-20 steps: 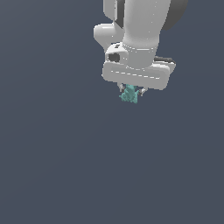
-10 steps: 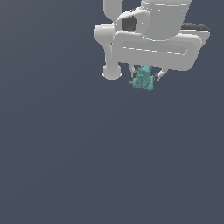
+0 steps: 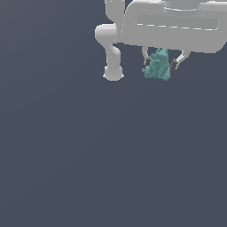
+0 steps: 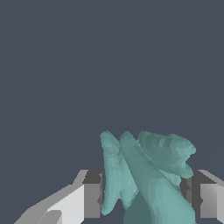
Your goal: Pick up the object and move it to a goal position.
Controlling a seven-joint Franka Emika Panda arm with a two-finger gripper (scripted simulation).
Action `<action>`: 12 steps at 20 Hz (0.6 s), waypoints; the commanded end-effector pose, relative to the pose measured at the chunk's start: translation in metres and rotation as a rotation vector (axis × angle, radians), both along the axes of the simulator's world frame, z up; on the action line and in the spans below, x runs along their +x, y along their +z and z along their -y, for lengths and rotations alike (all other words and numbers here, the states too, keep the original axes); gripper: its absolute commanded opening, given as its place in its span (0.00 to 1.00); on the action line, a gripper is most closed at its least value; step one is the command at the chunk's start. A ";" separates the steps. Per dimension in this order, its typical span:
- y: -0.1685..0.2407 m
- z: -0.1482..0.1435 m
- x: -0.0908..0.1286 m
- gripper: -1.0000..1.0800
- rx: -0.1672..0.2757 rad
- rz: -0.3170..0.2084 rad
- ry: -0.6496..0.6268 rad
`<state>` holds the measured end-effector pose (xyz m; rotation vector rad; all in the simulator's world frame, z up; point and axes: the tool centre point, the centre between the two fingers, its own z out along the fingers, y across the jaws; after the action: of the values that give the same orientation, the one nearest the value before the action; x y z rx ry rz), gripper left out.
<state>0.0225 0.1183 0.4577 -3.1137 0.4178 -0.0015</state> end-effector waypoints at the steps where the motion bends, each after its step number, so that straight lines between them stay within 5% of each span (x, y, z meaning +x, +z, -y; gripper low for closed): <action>1: 0.008 -0.003 0.002 0.00 0.000 -0.001 0.000; 12: 0.022 -0.008 0.007 0.00 0.000 -0.001 0.000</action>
<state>0.0295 0.1265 0.4792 -3.1136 0.4180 -0.0004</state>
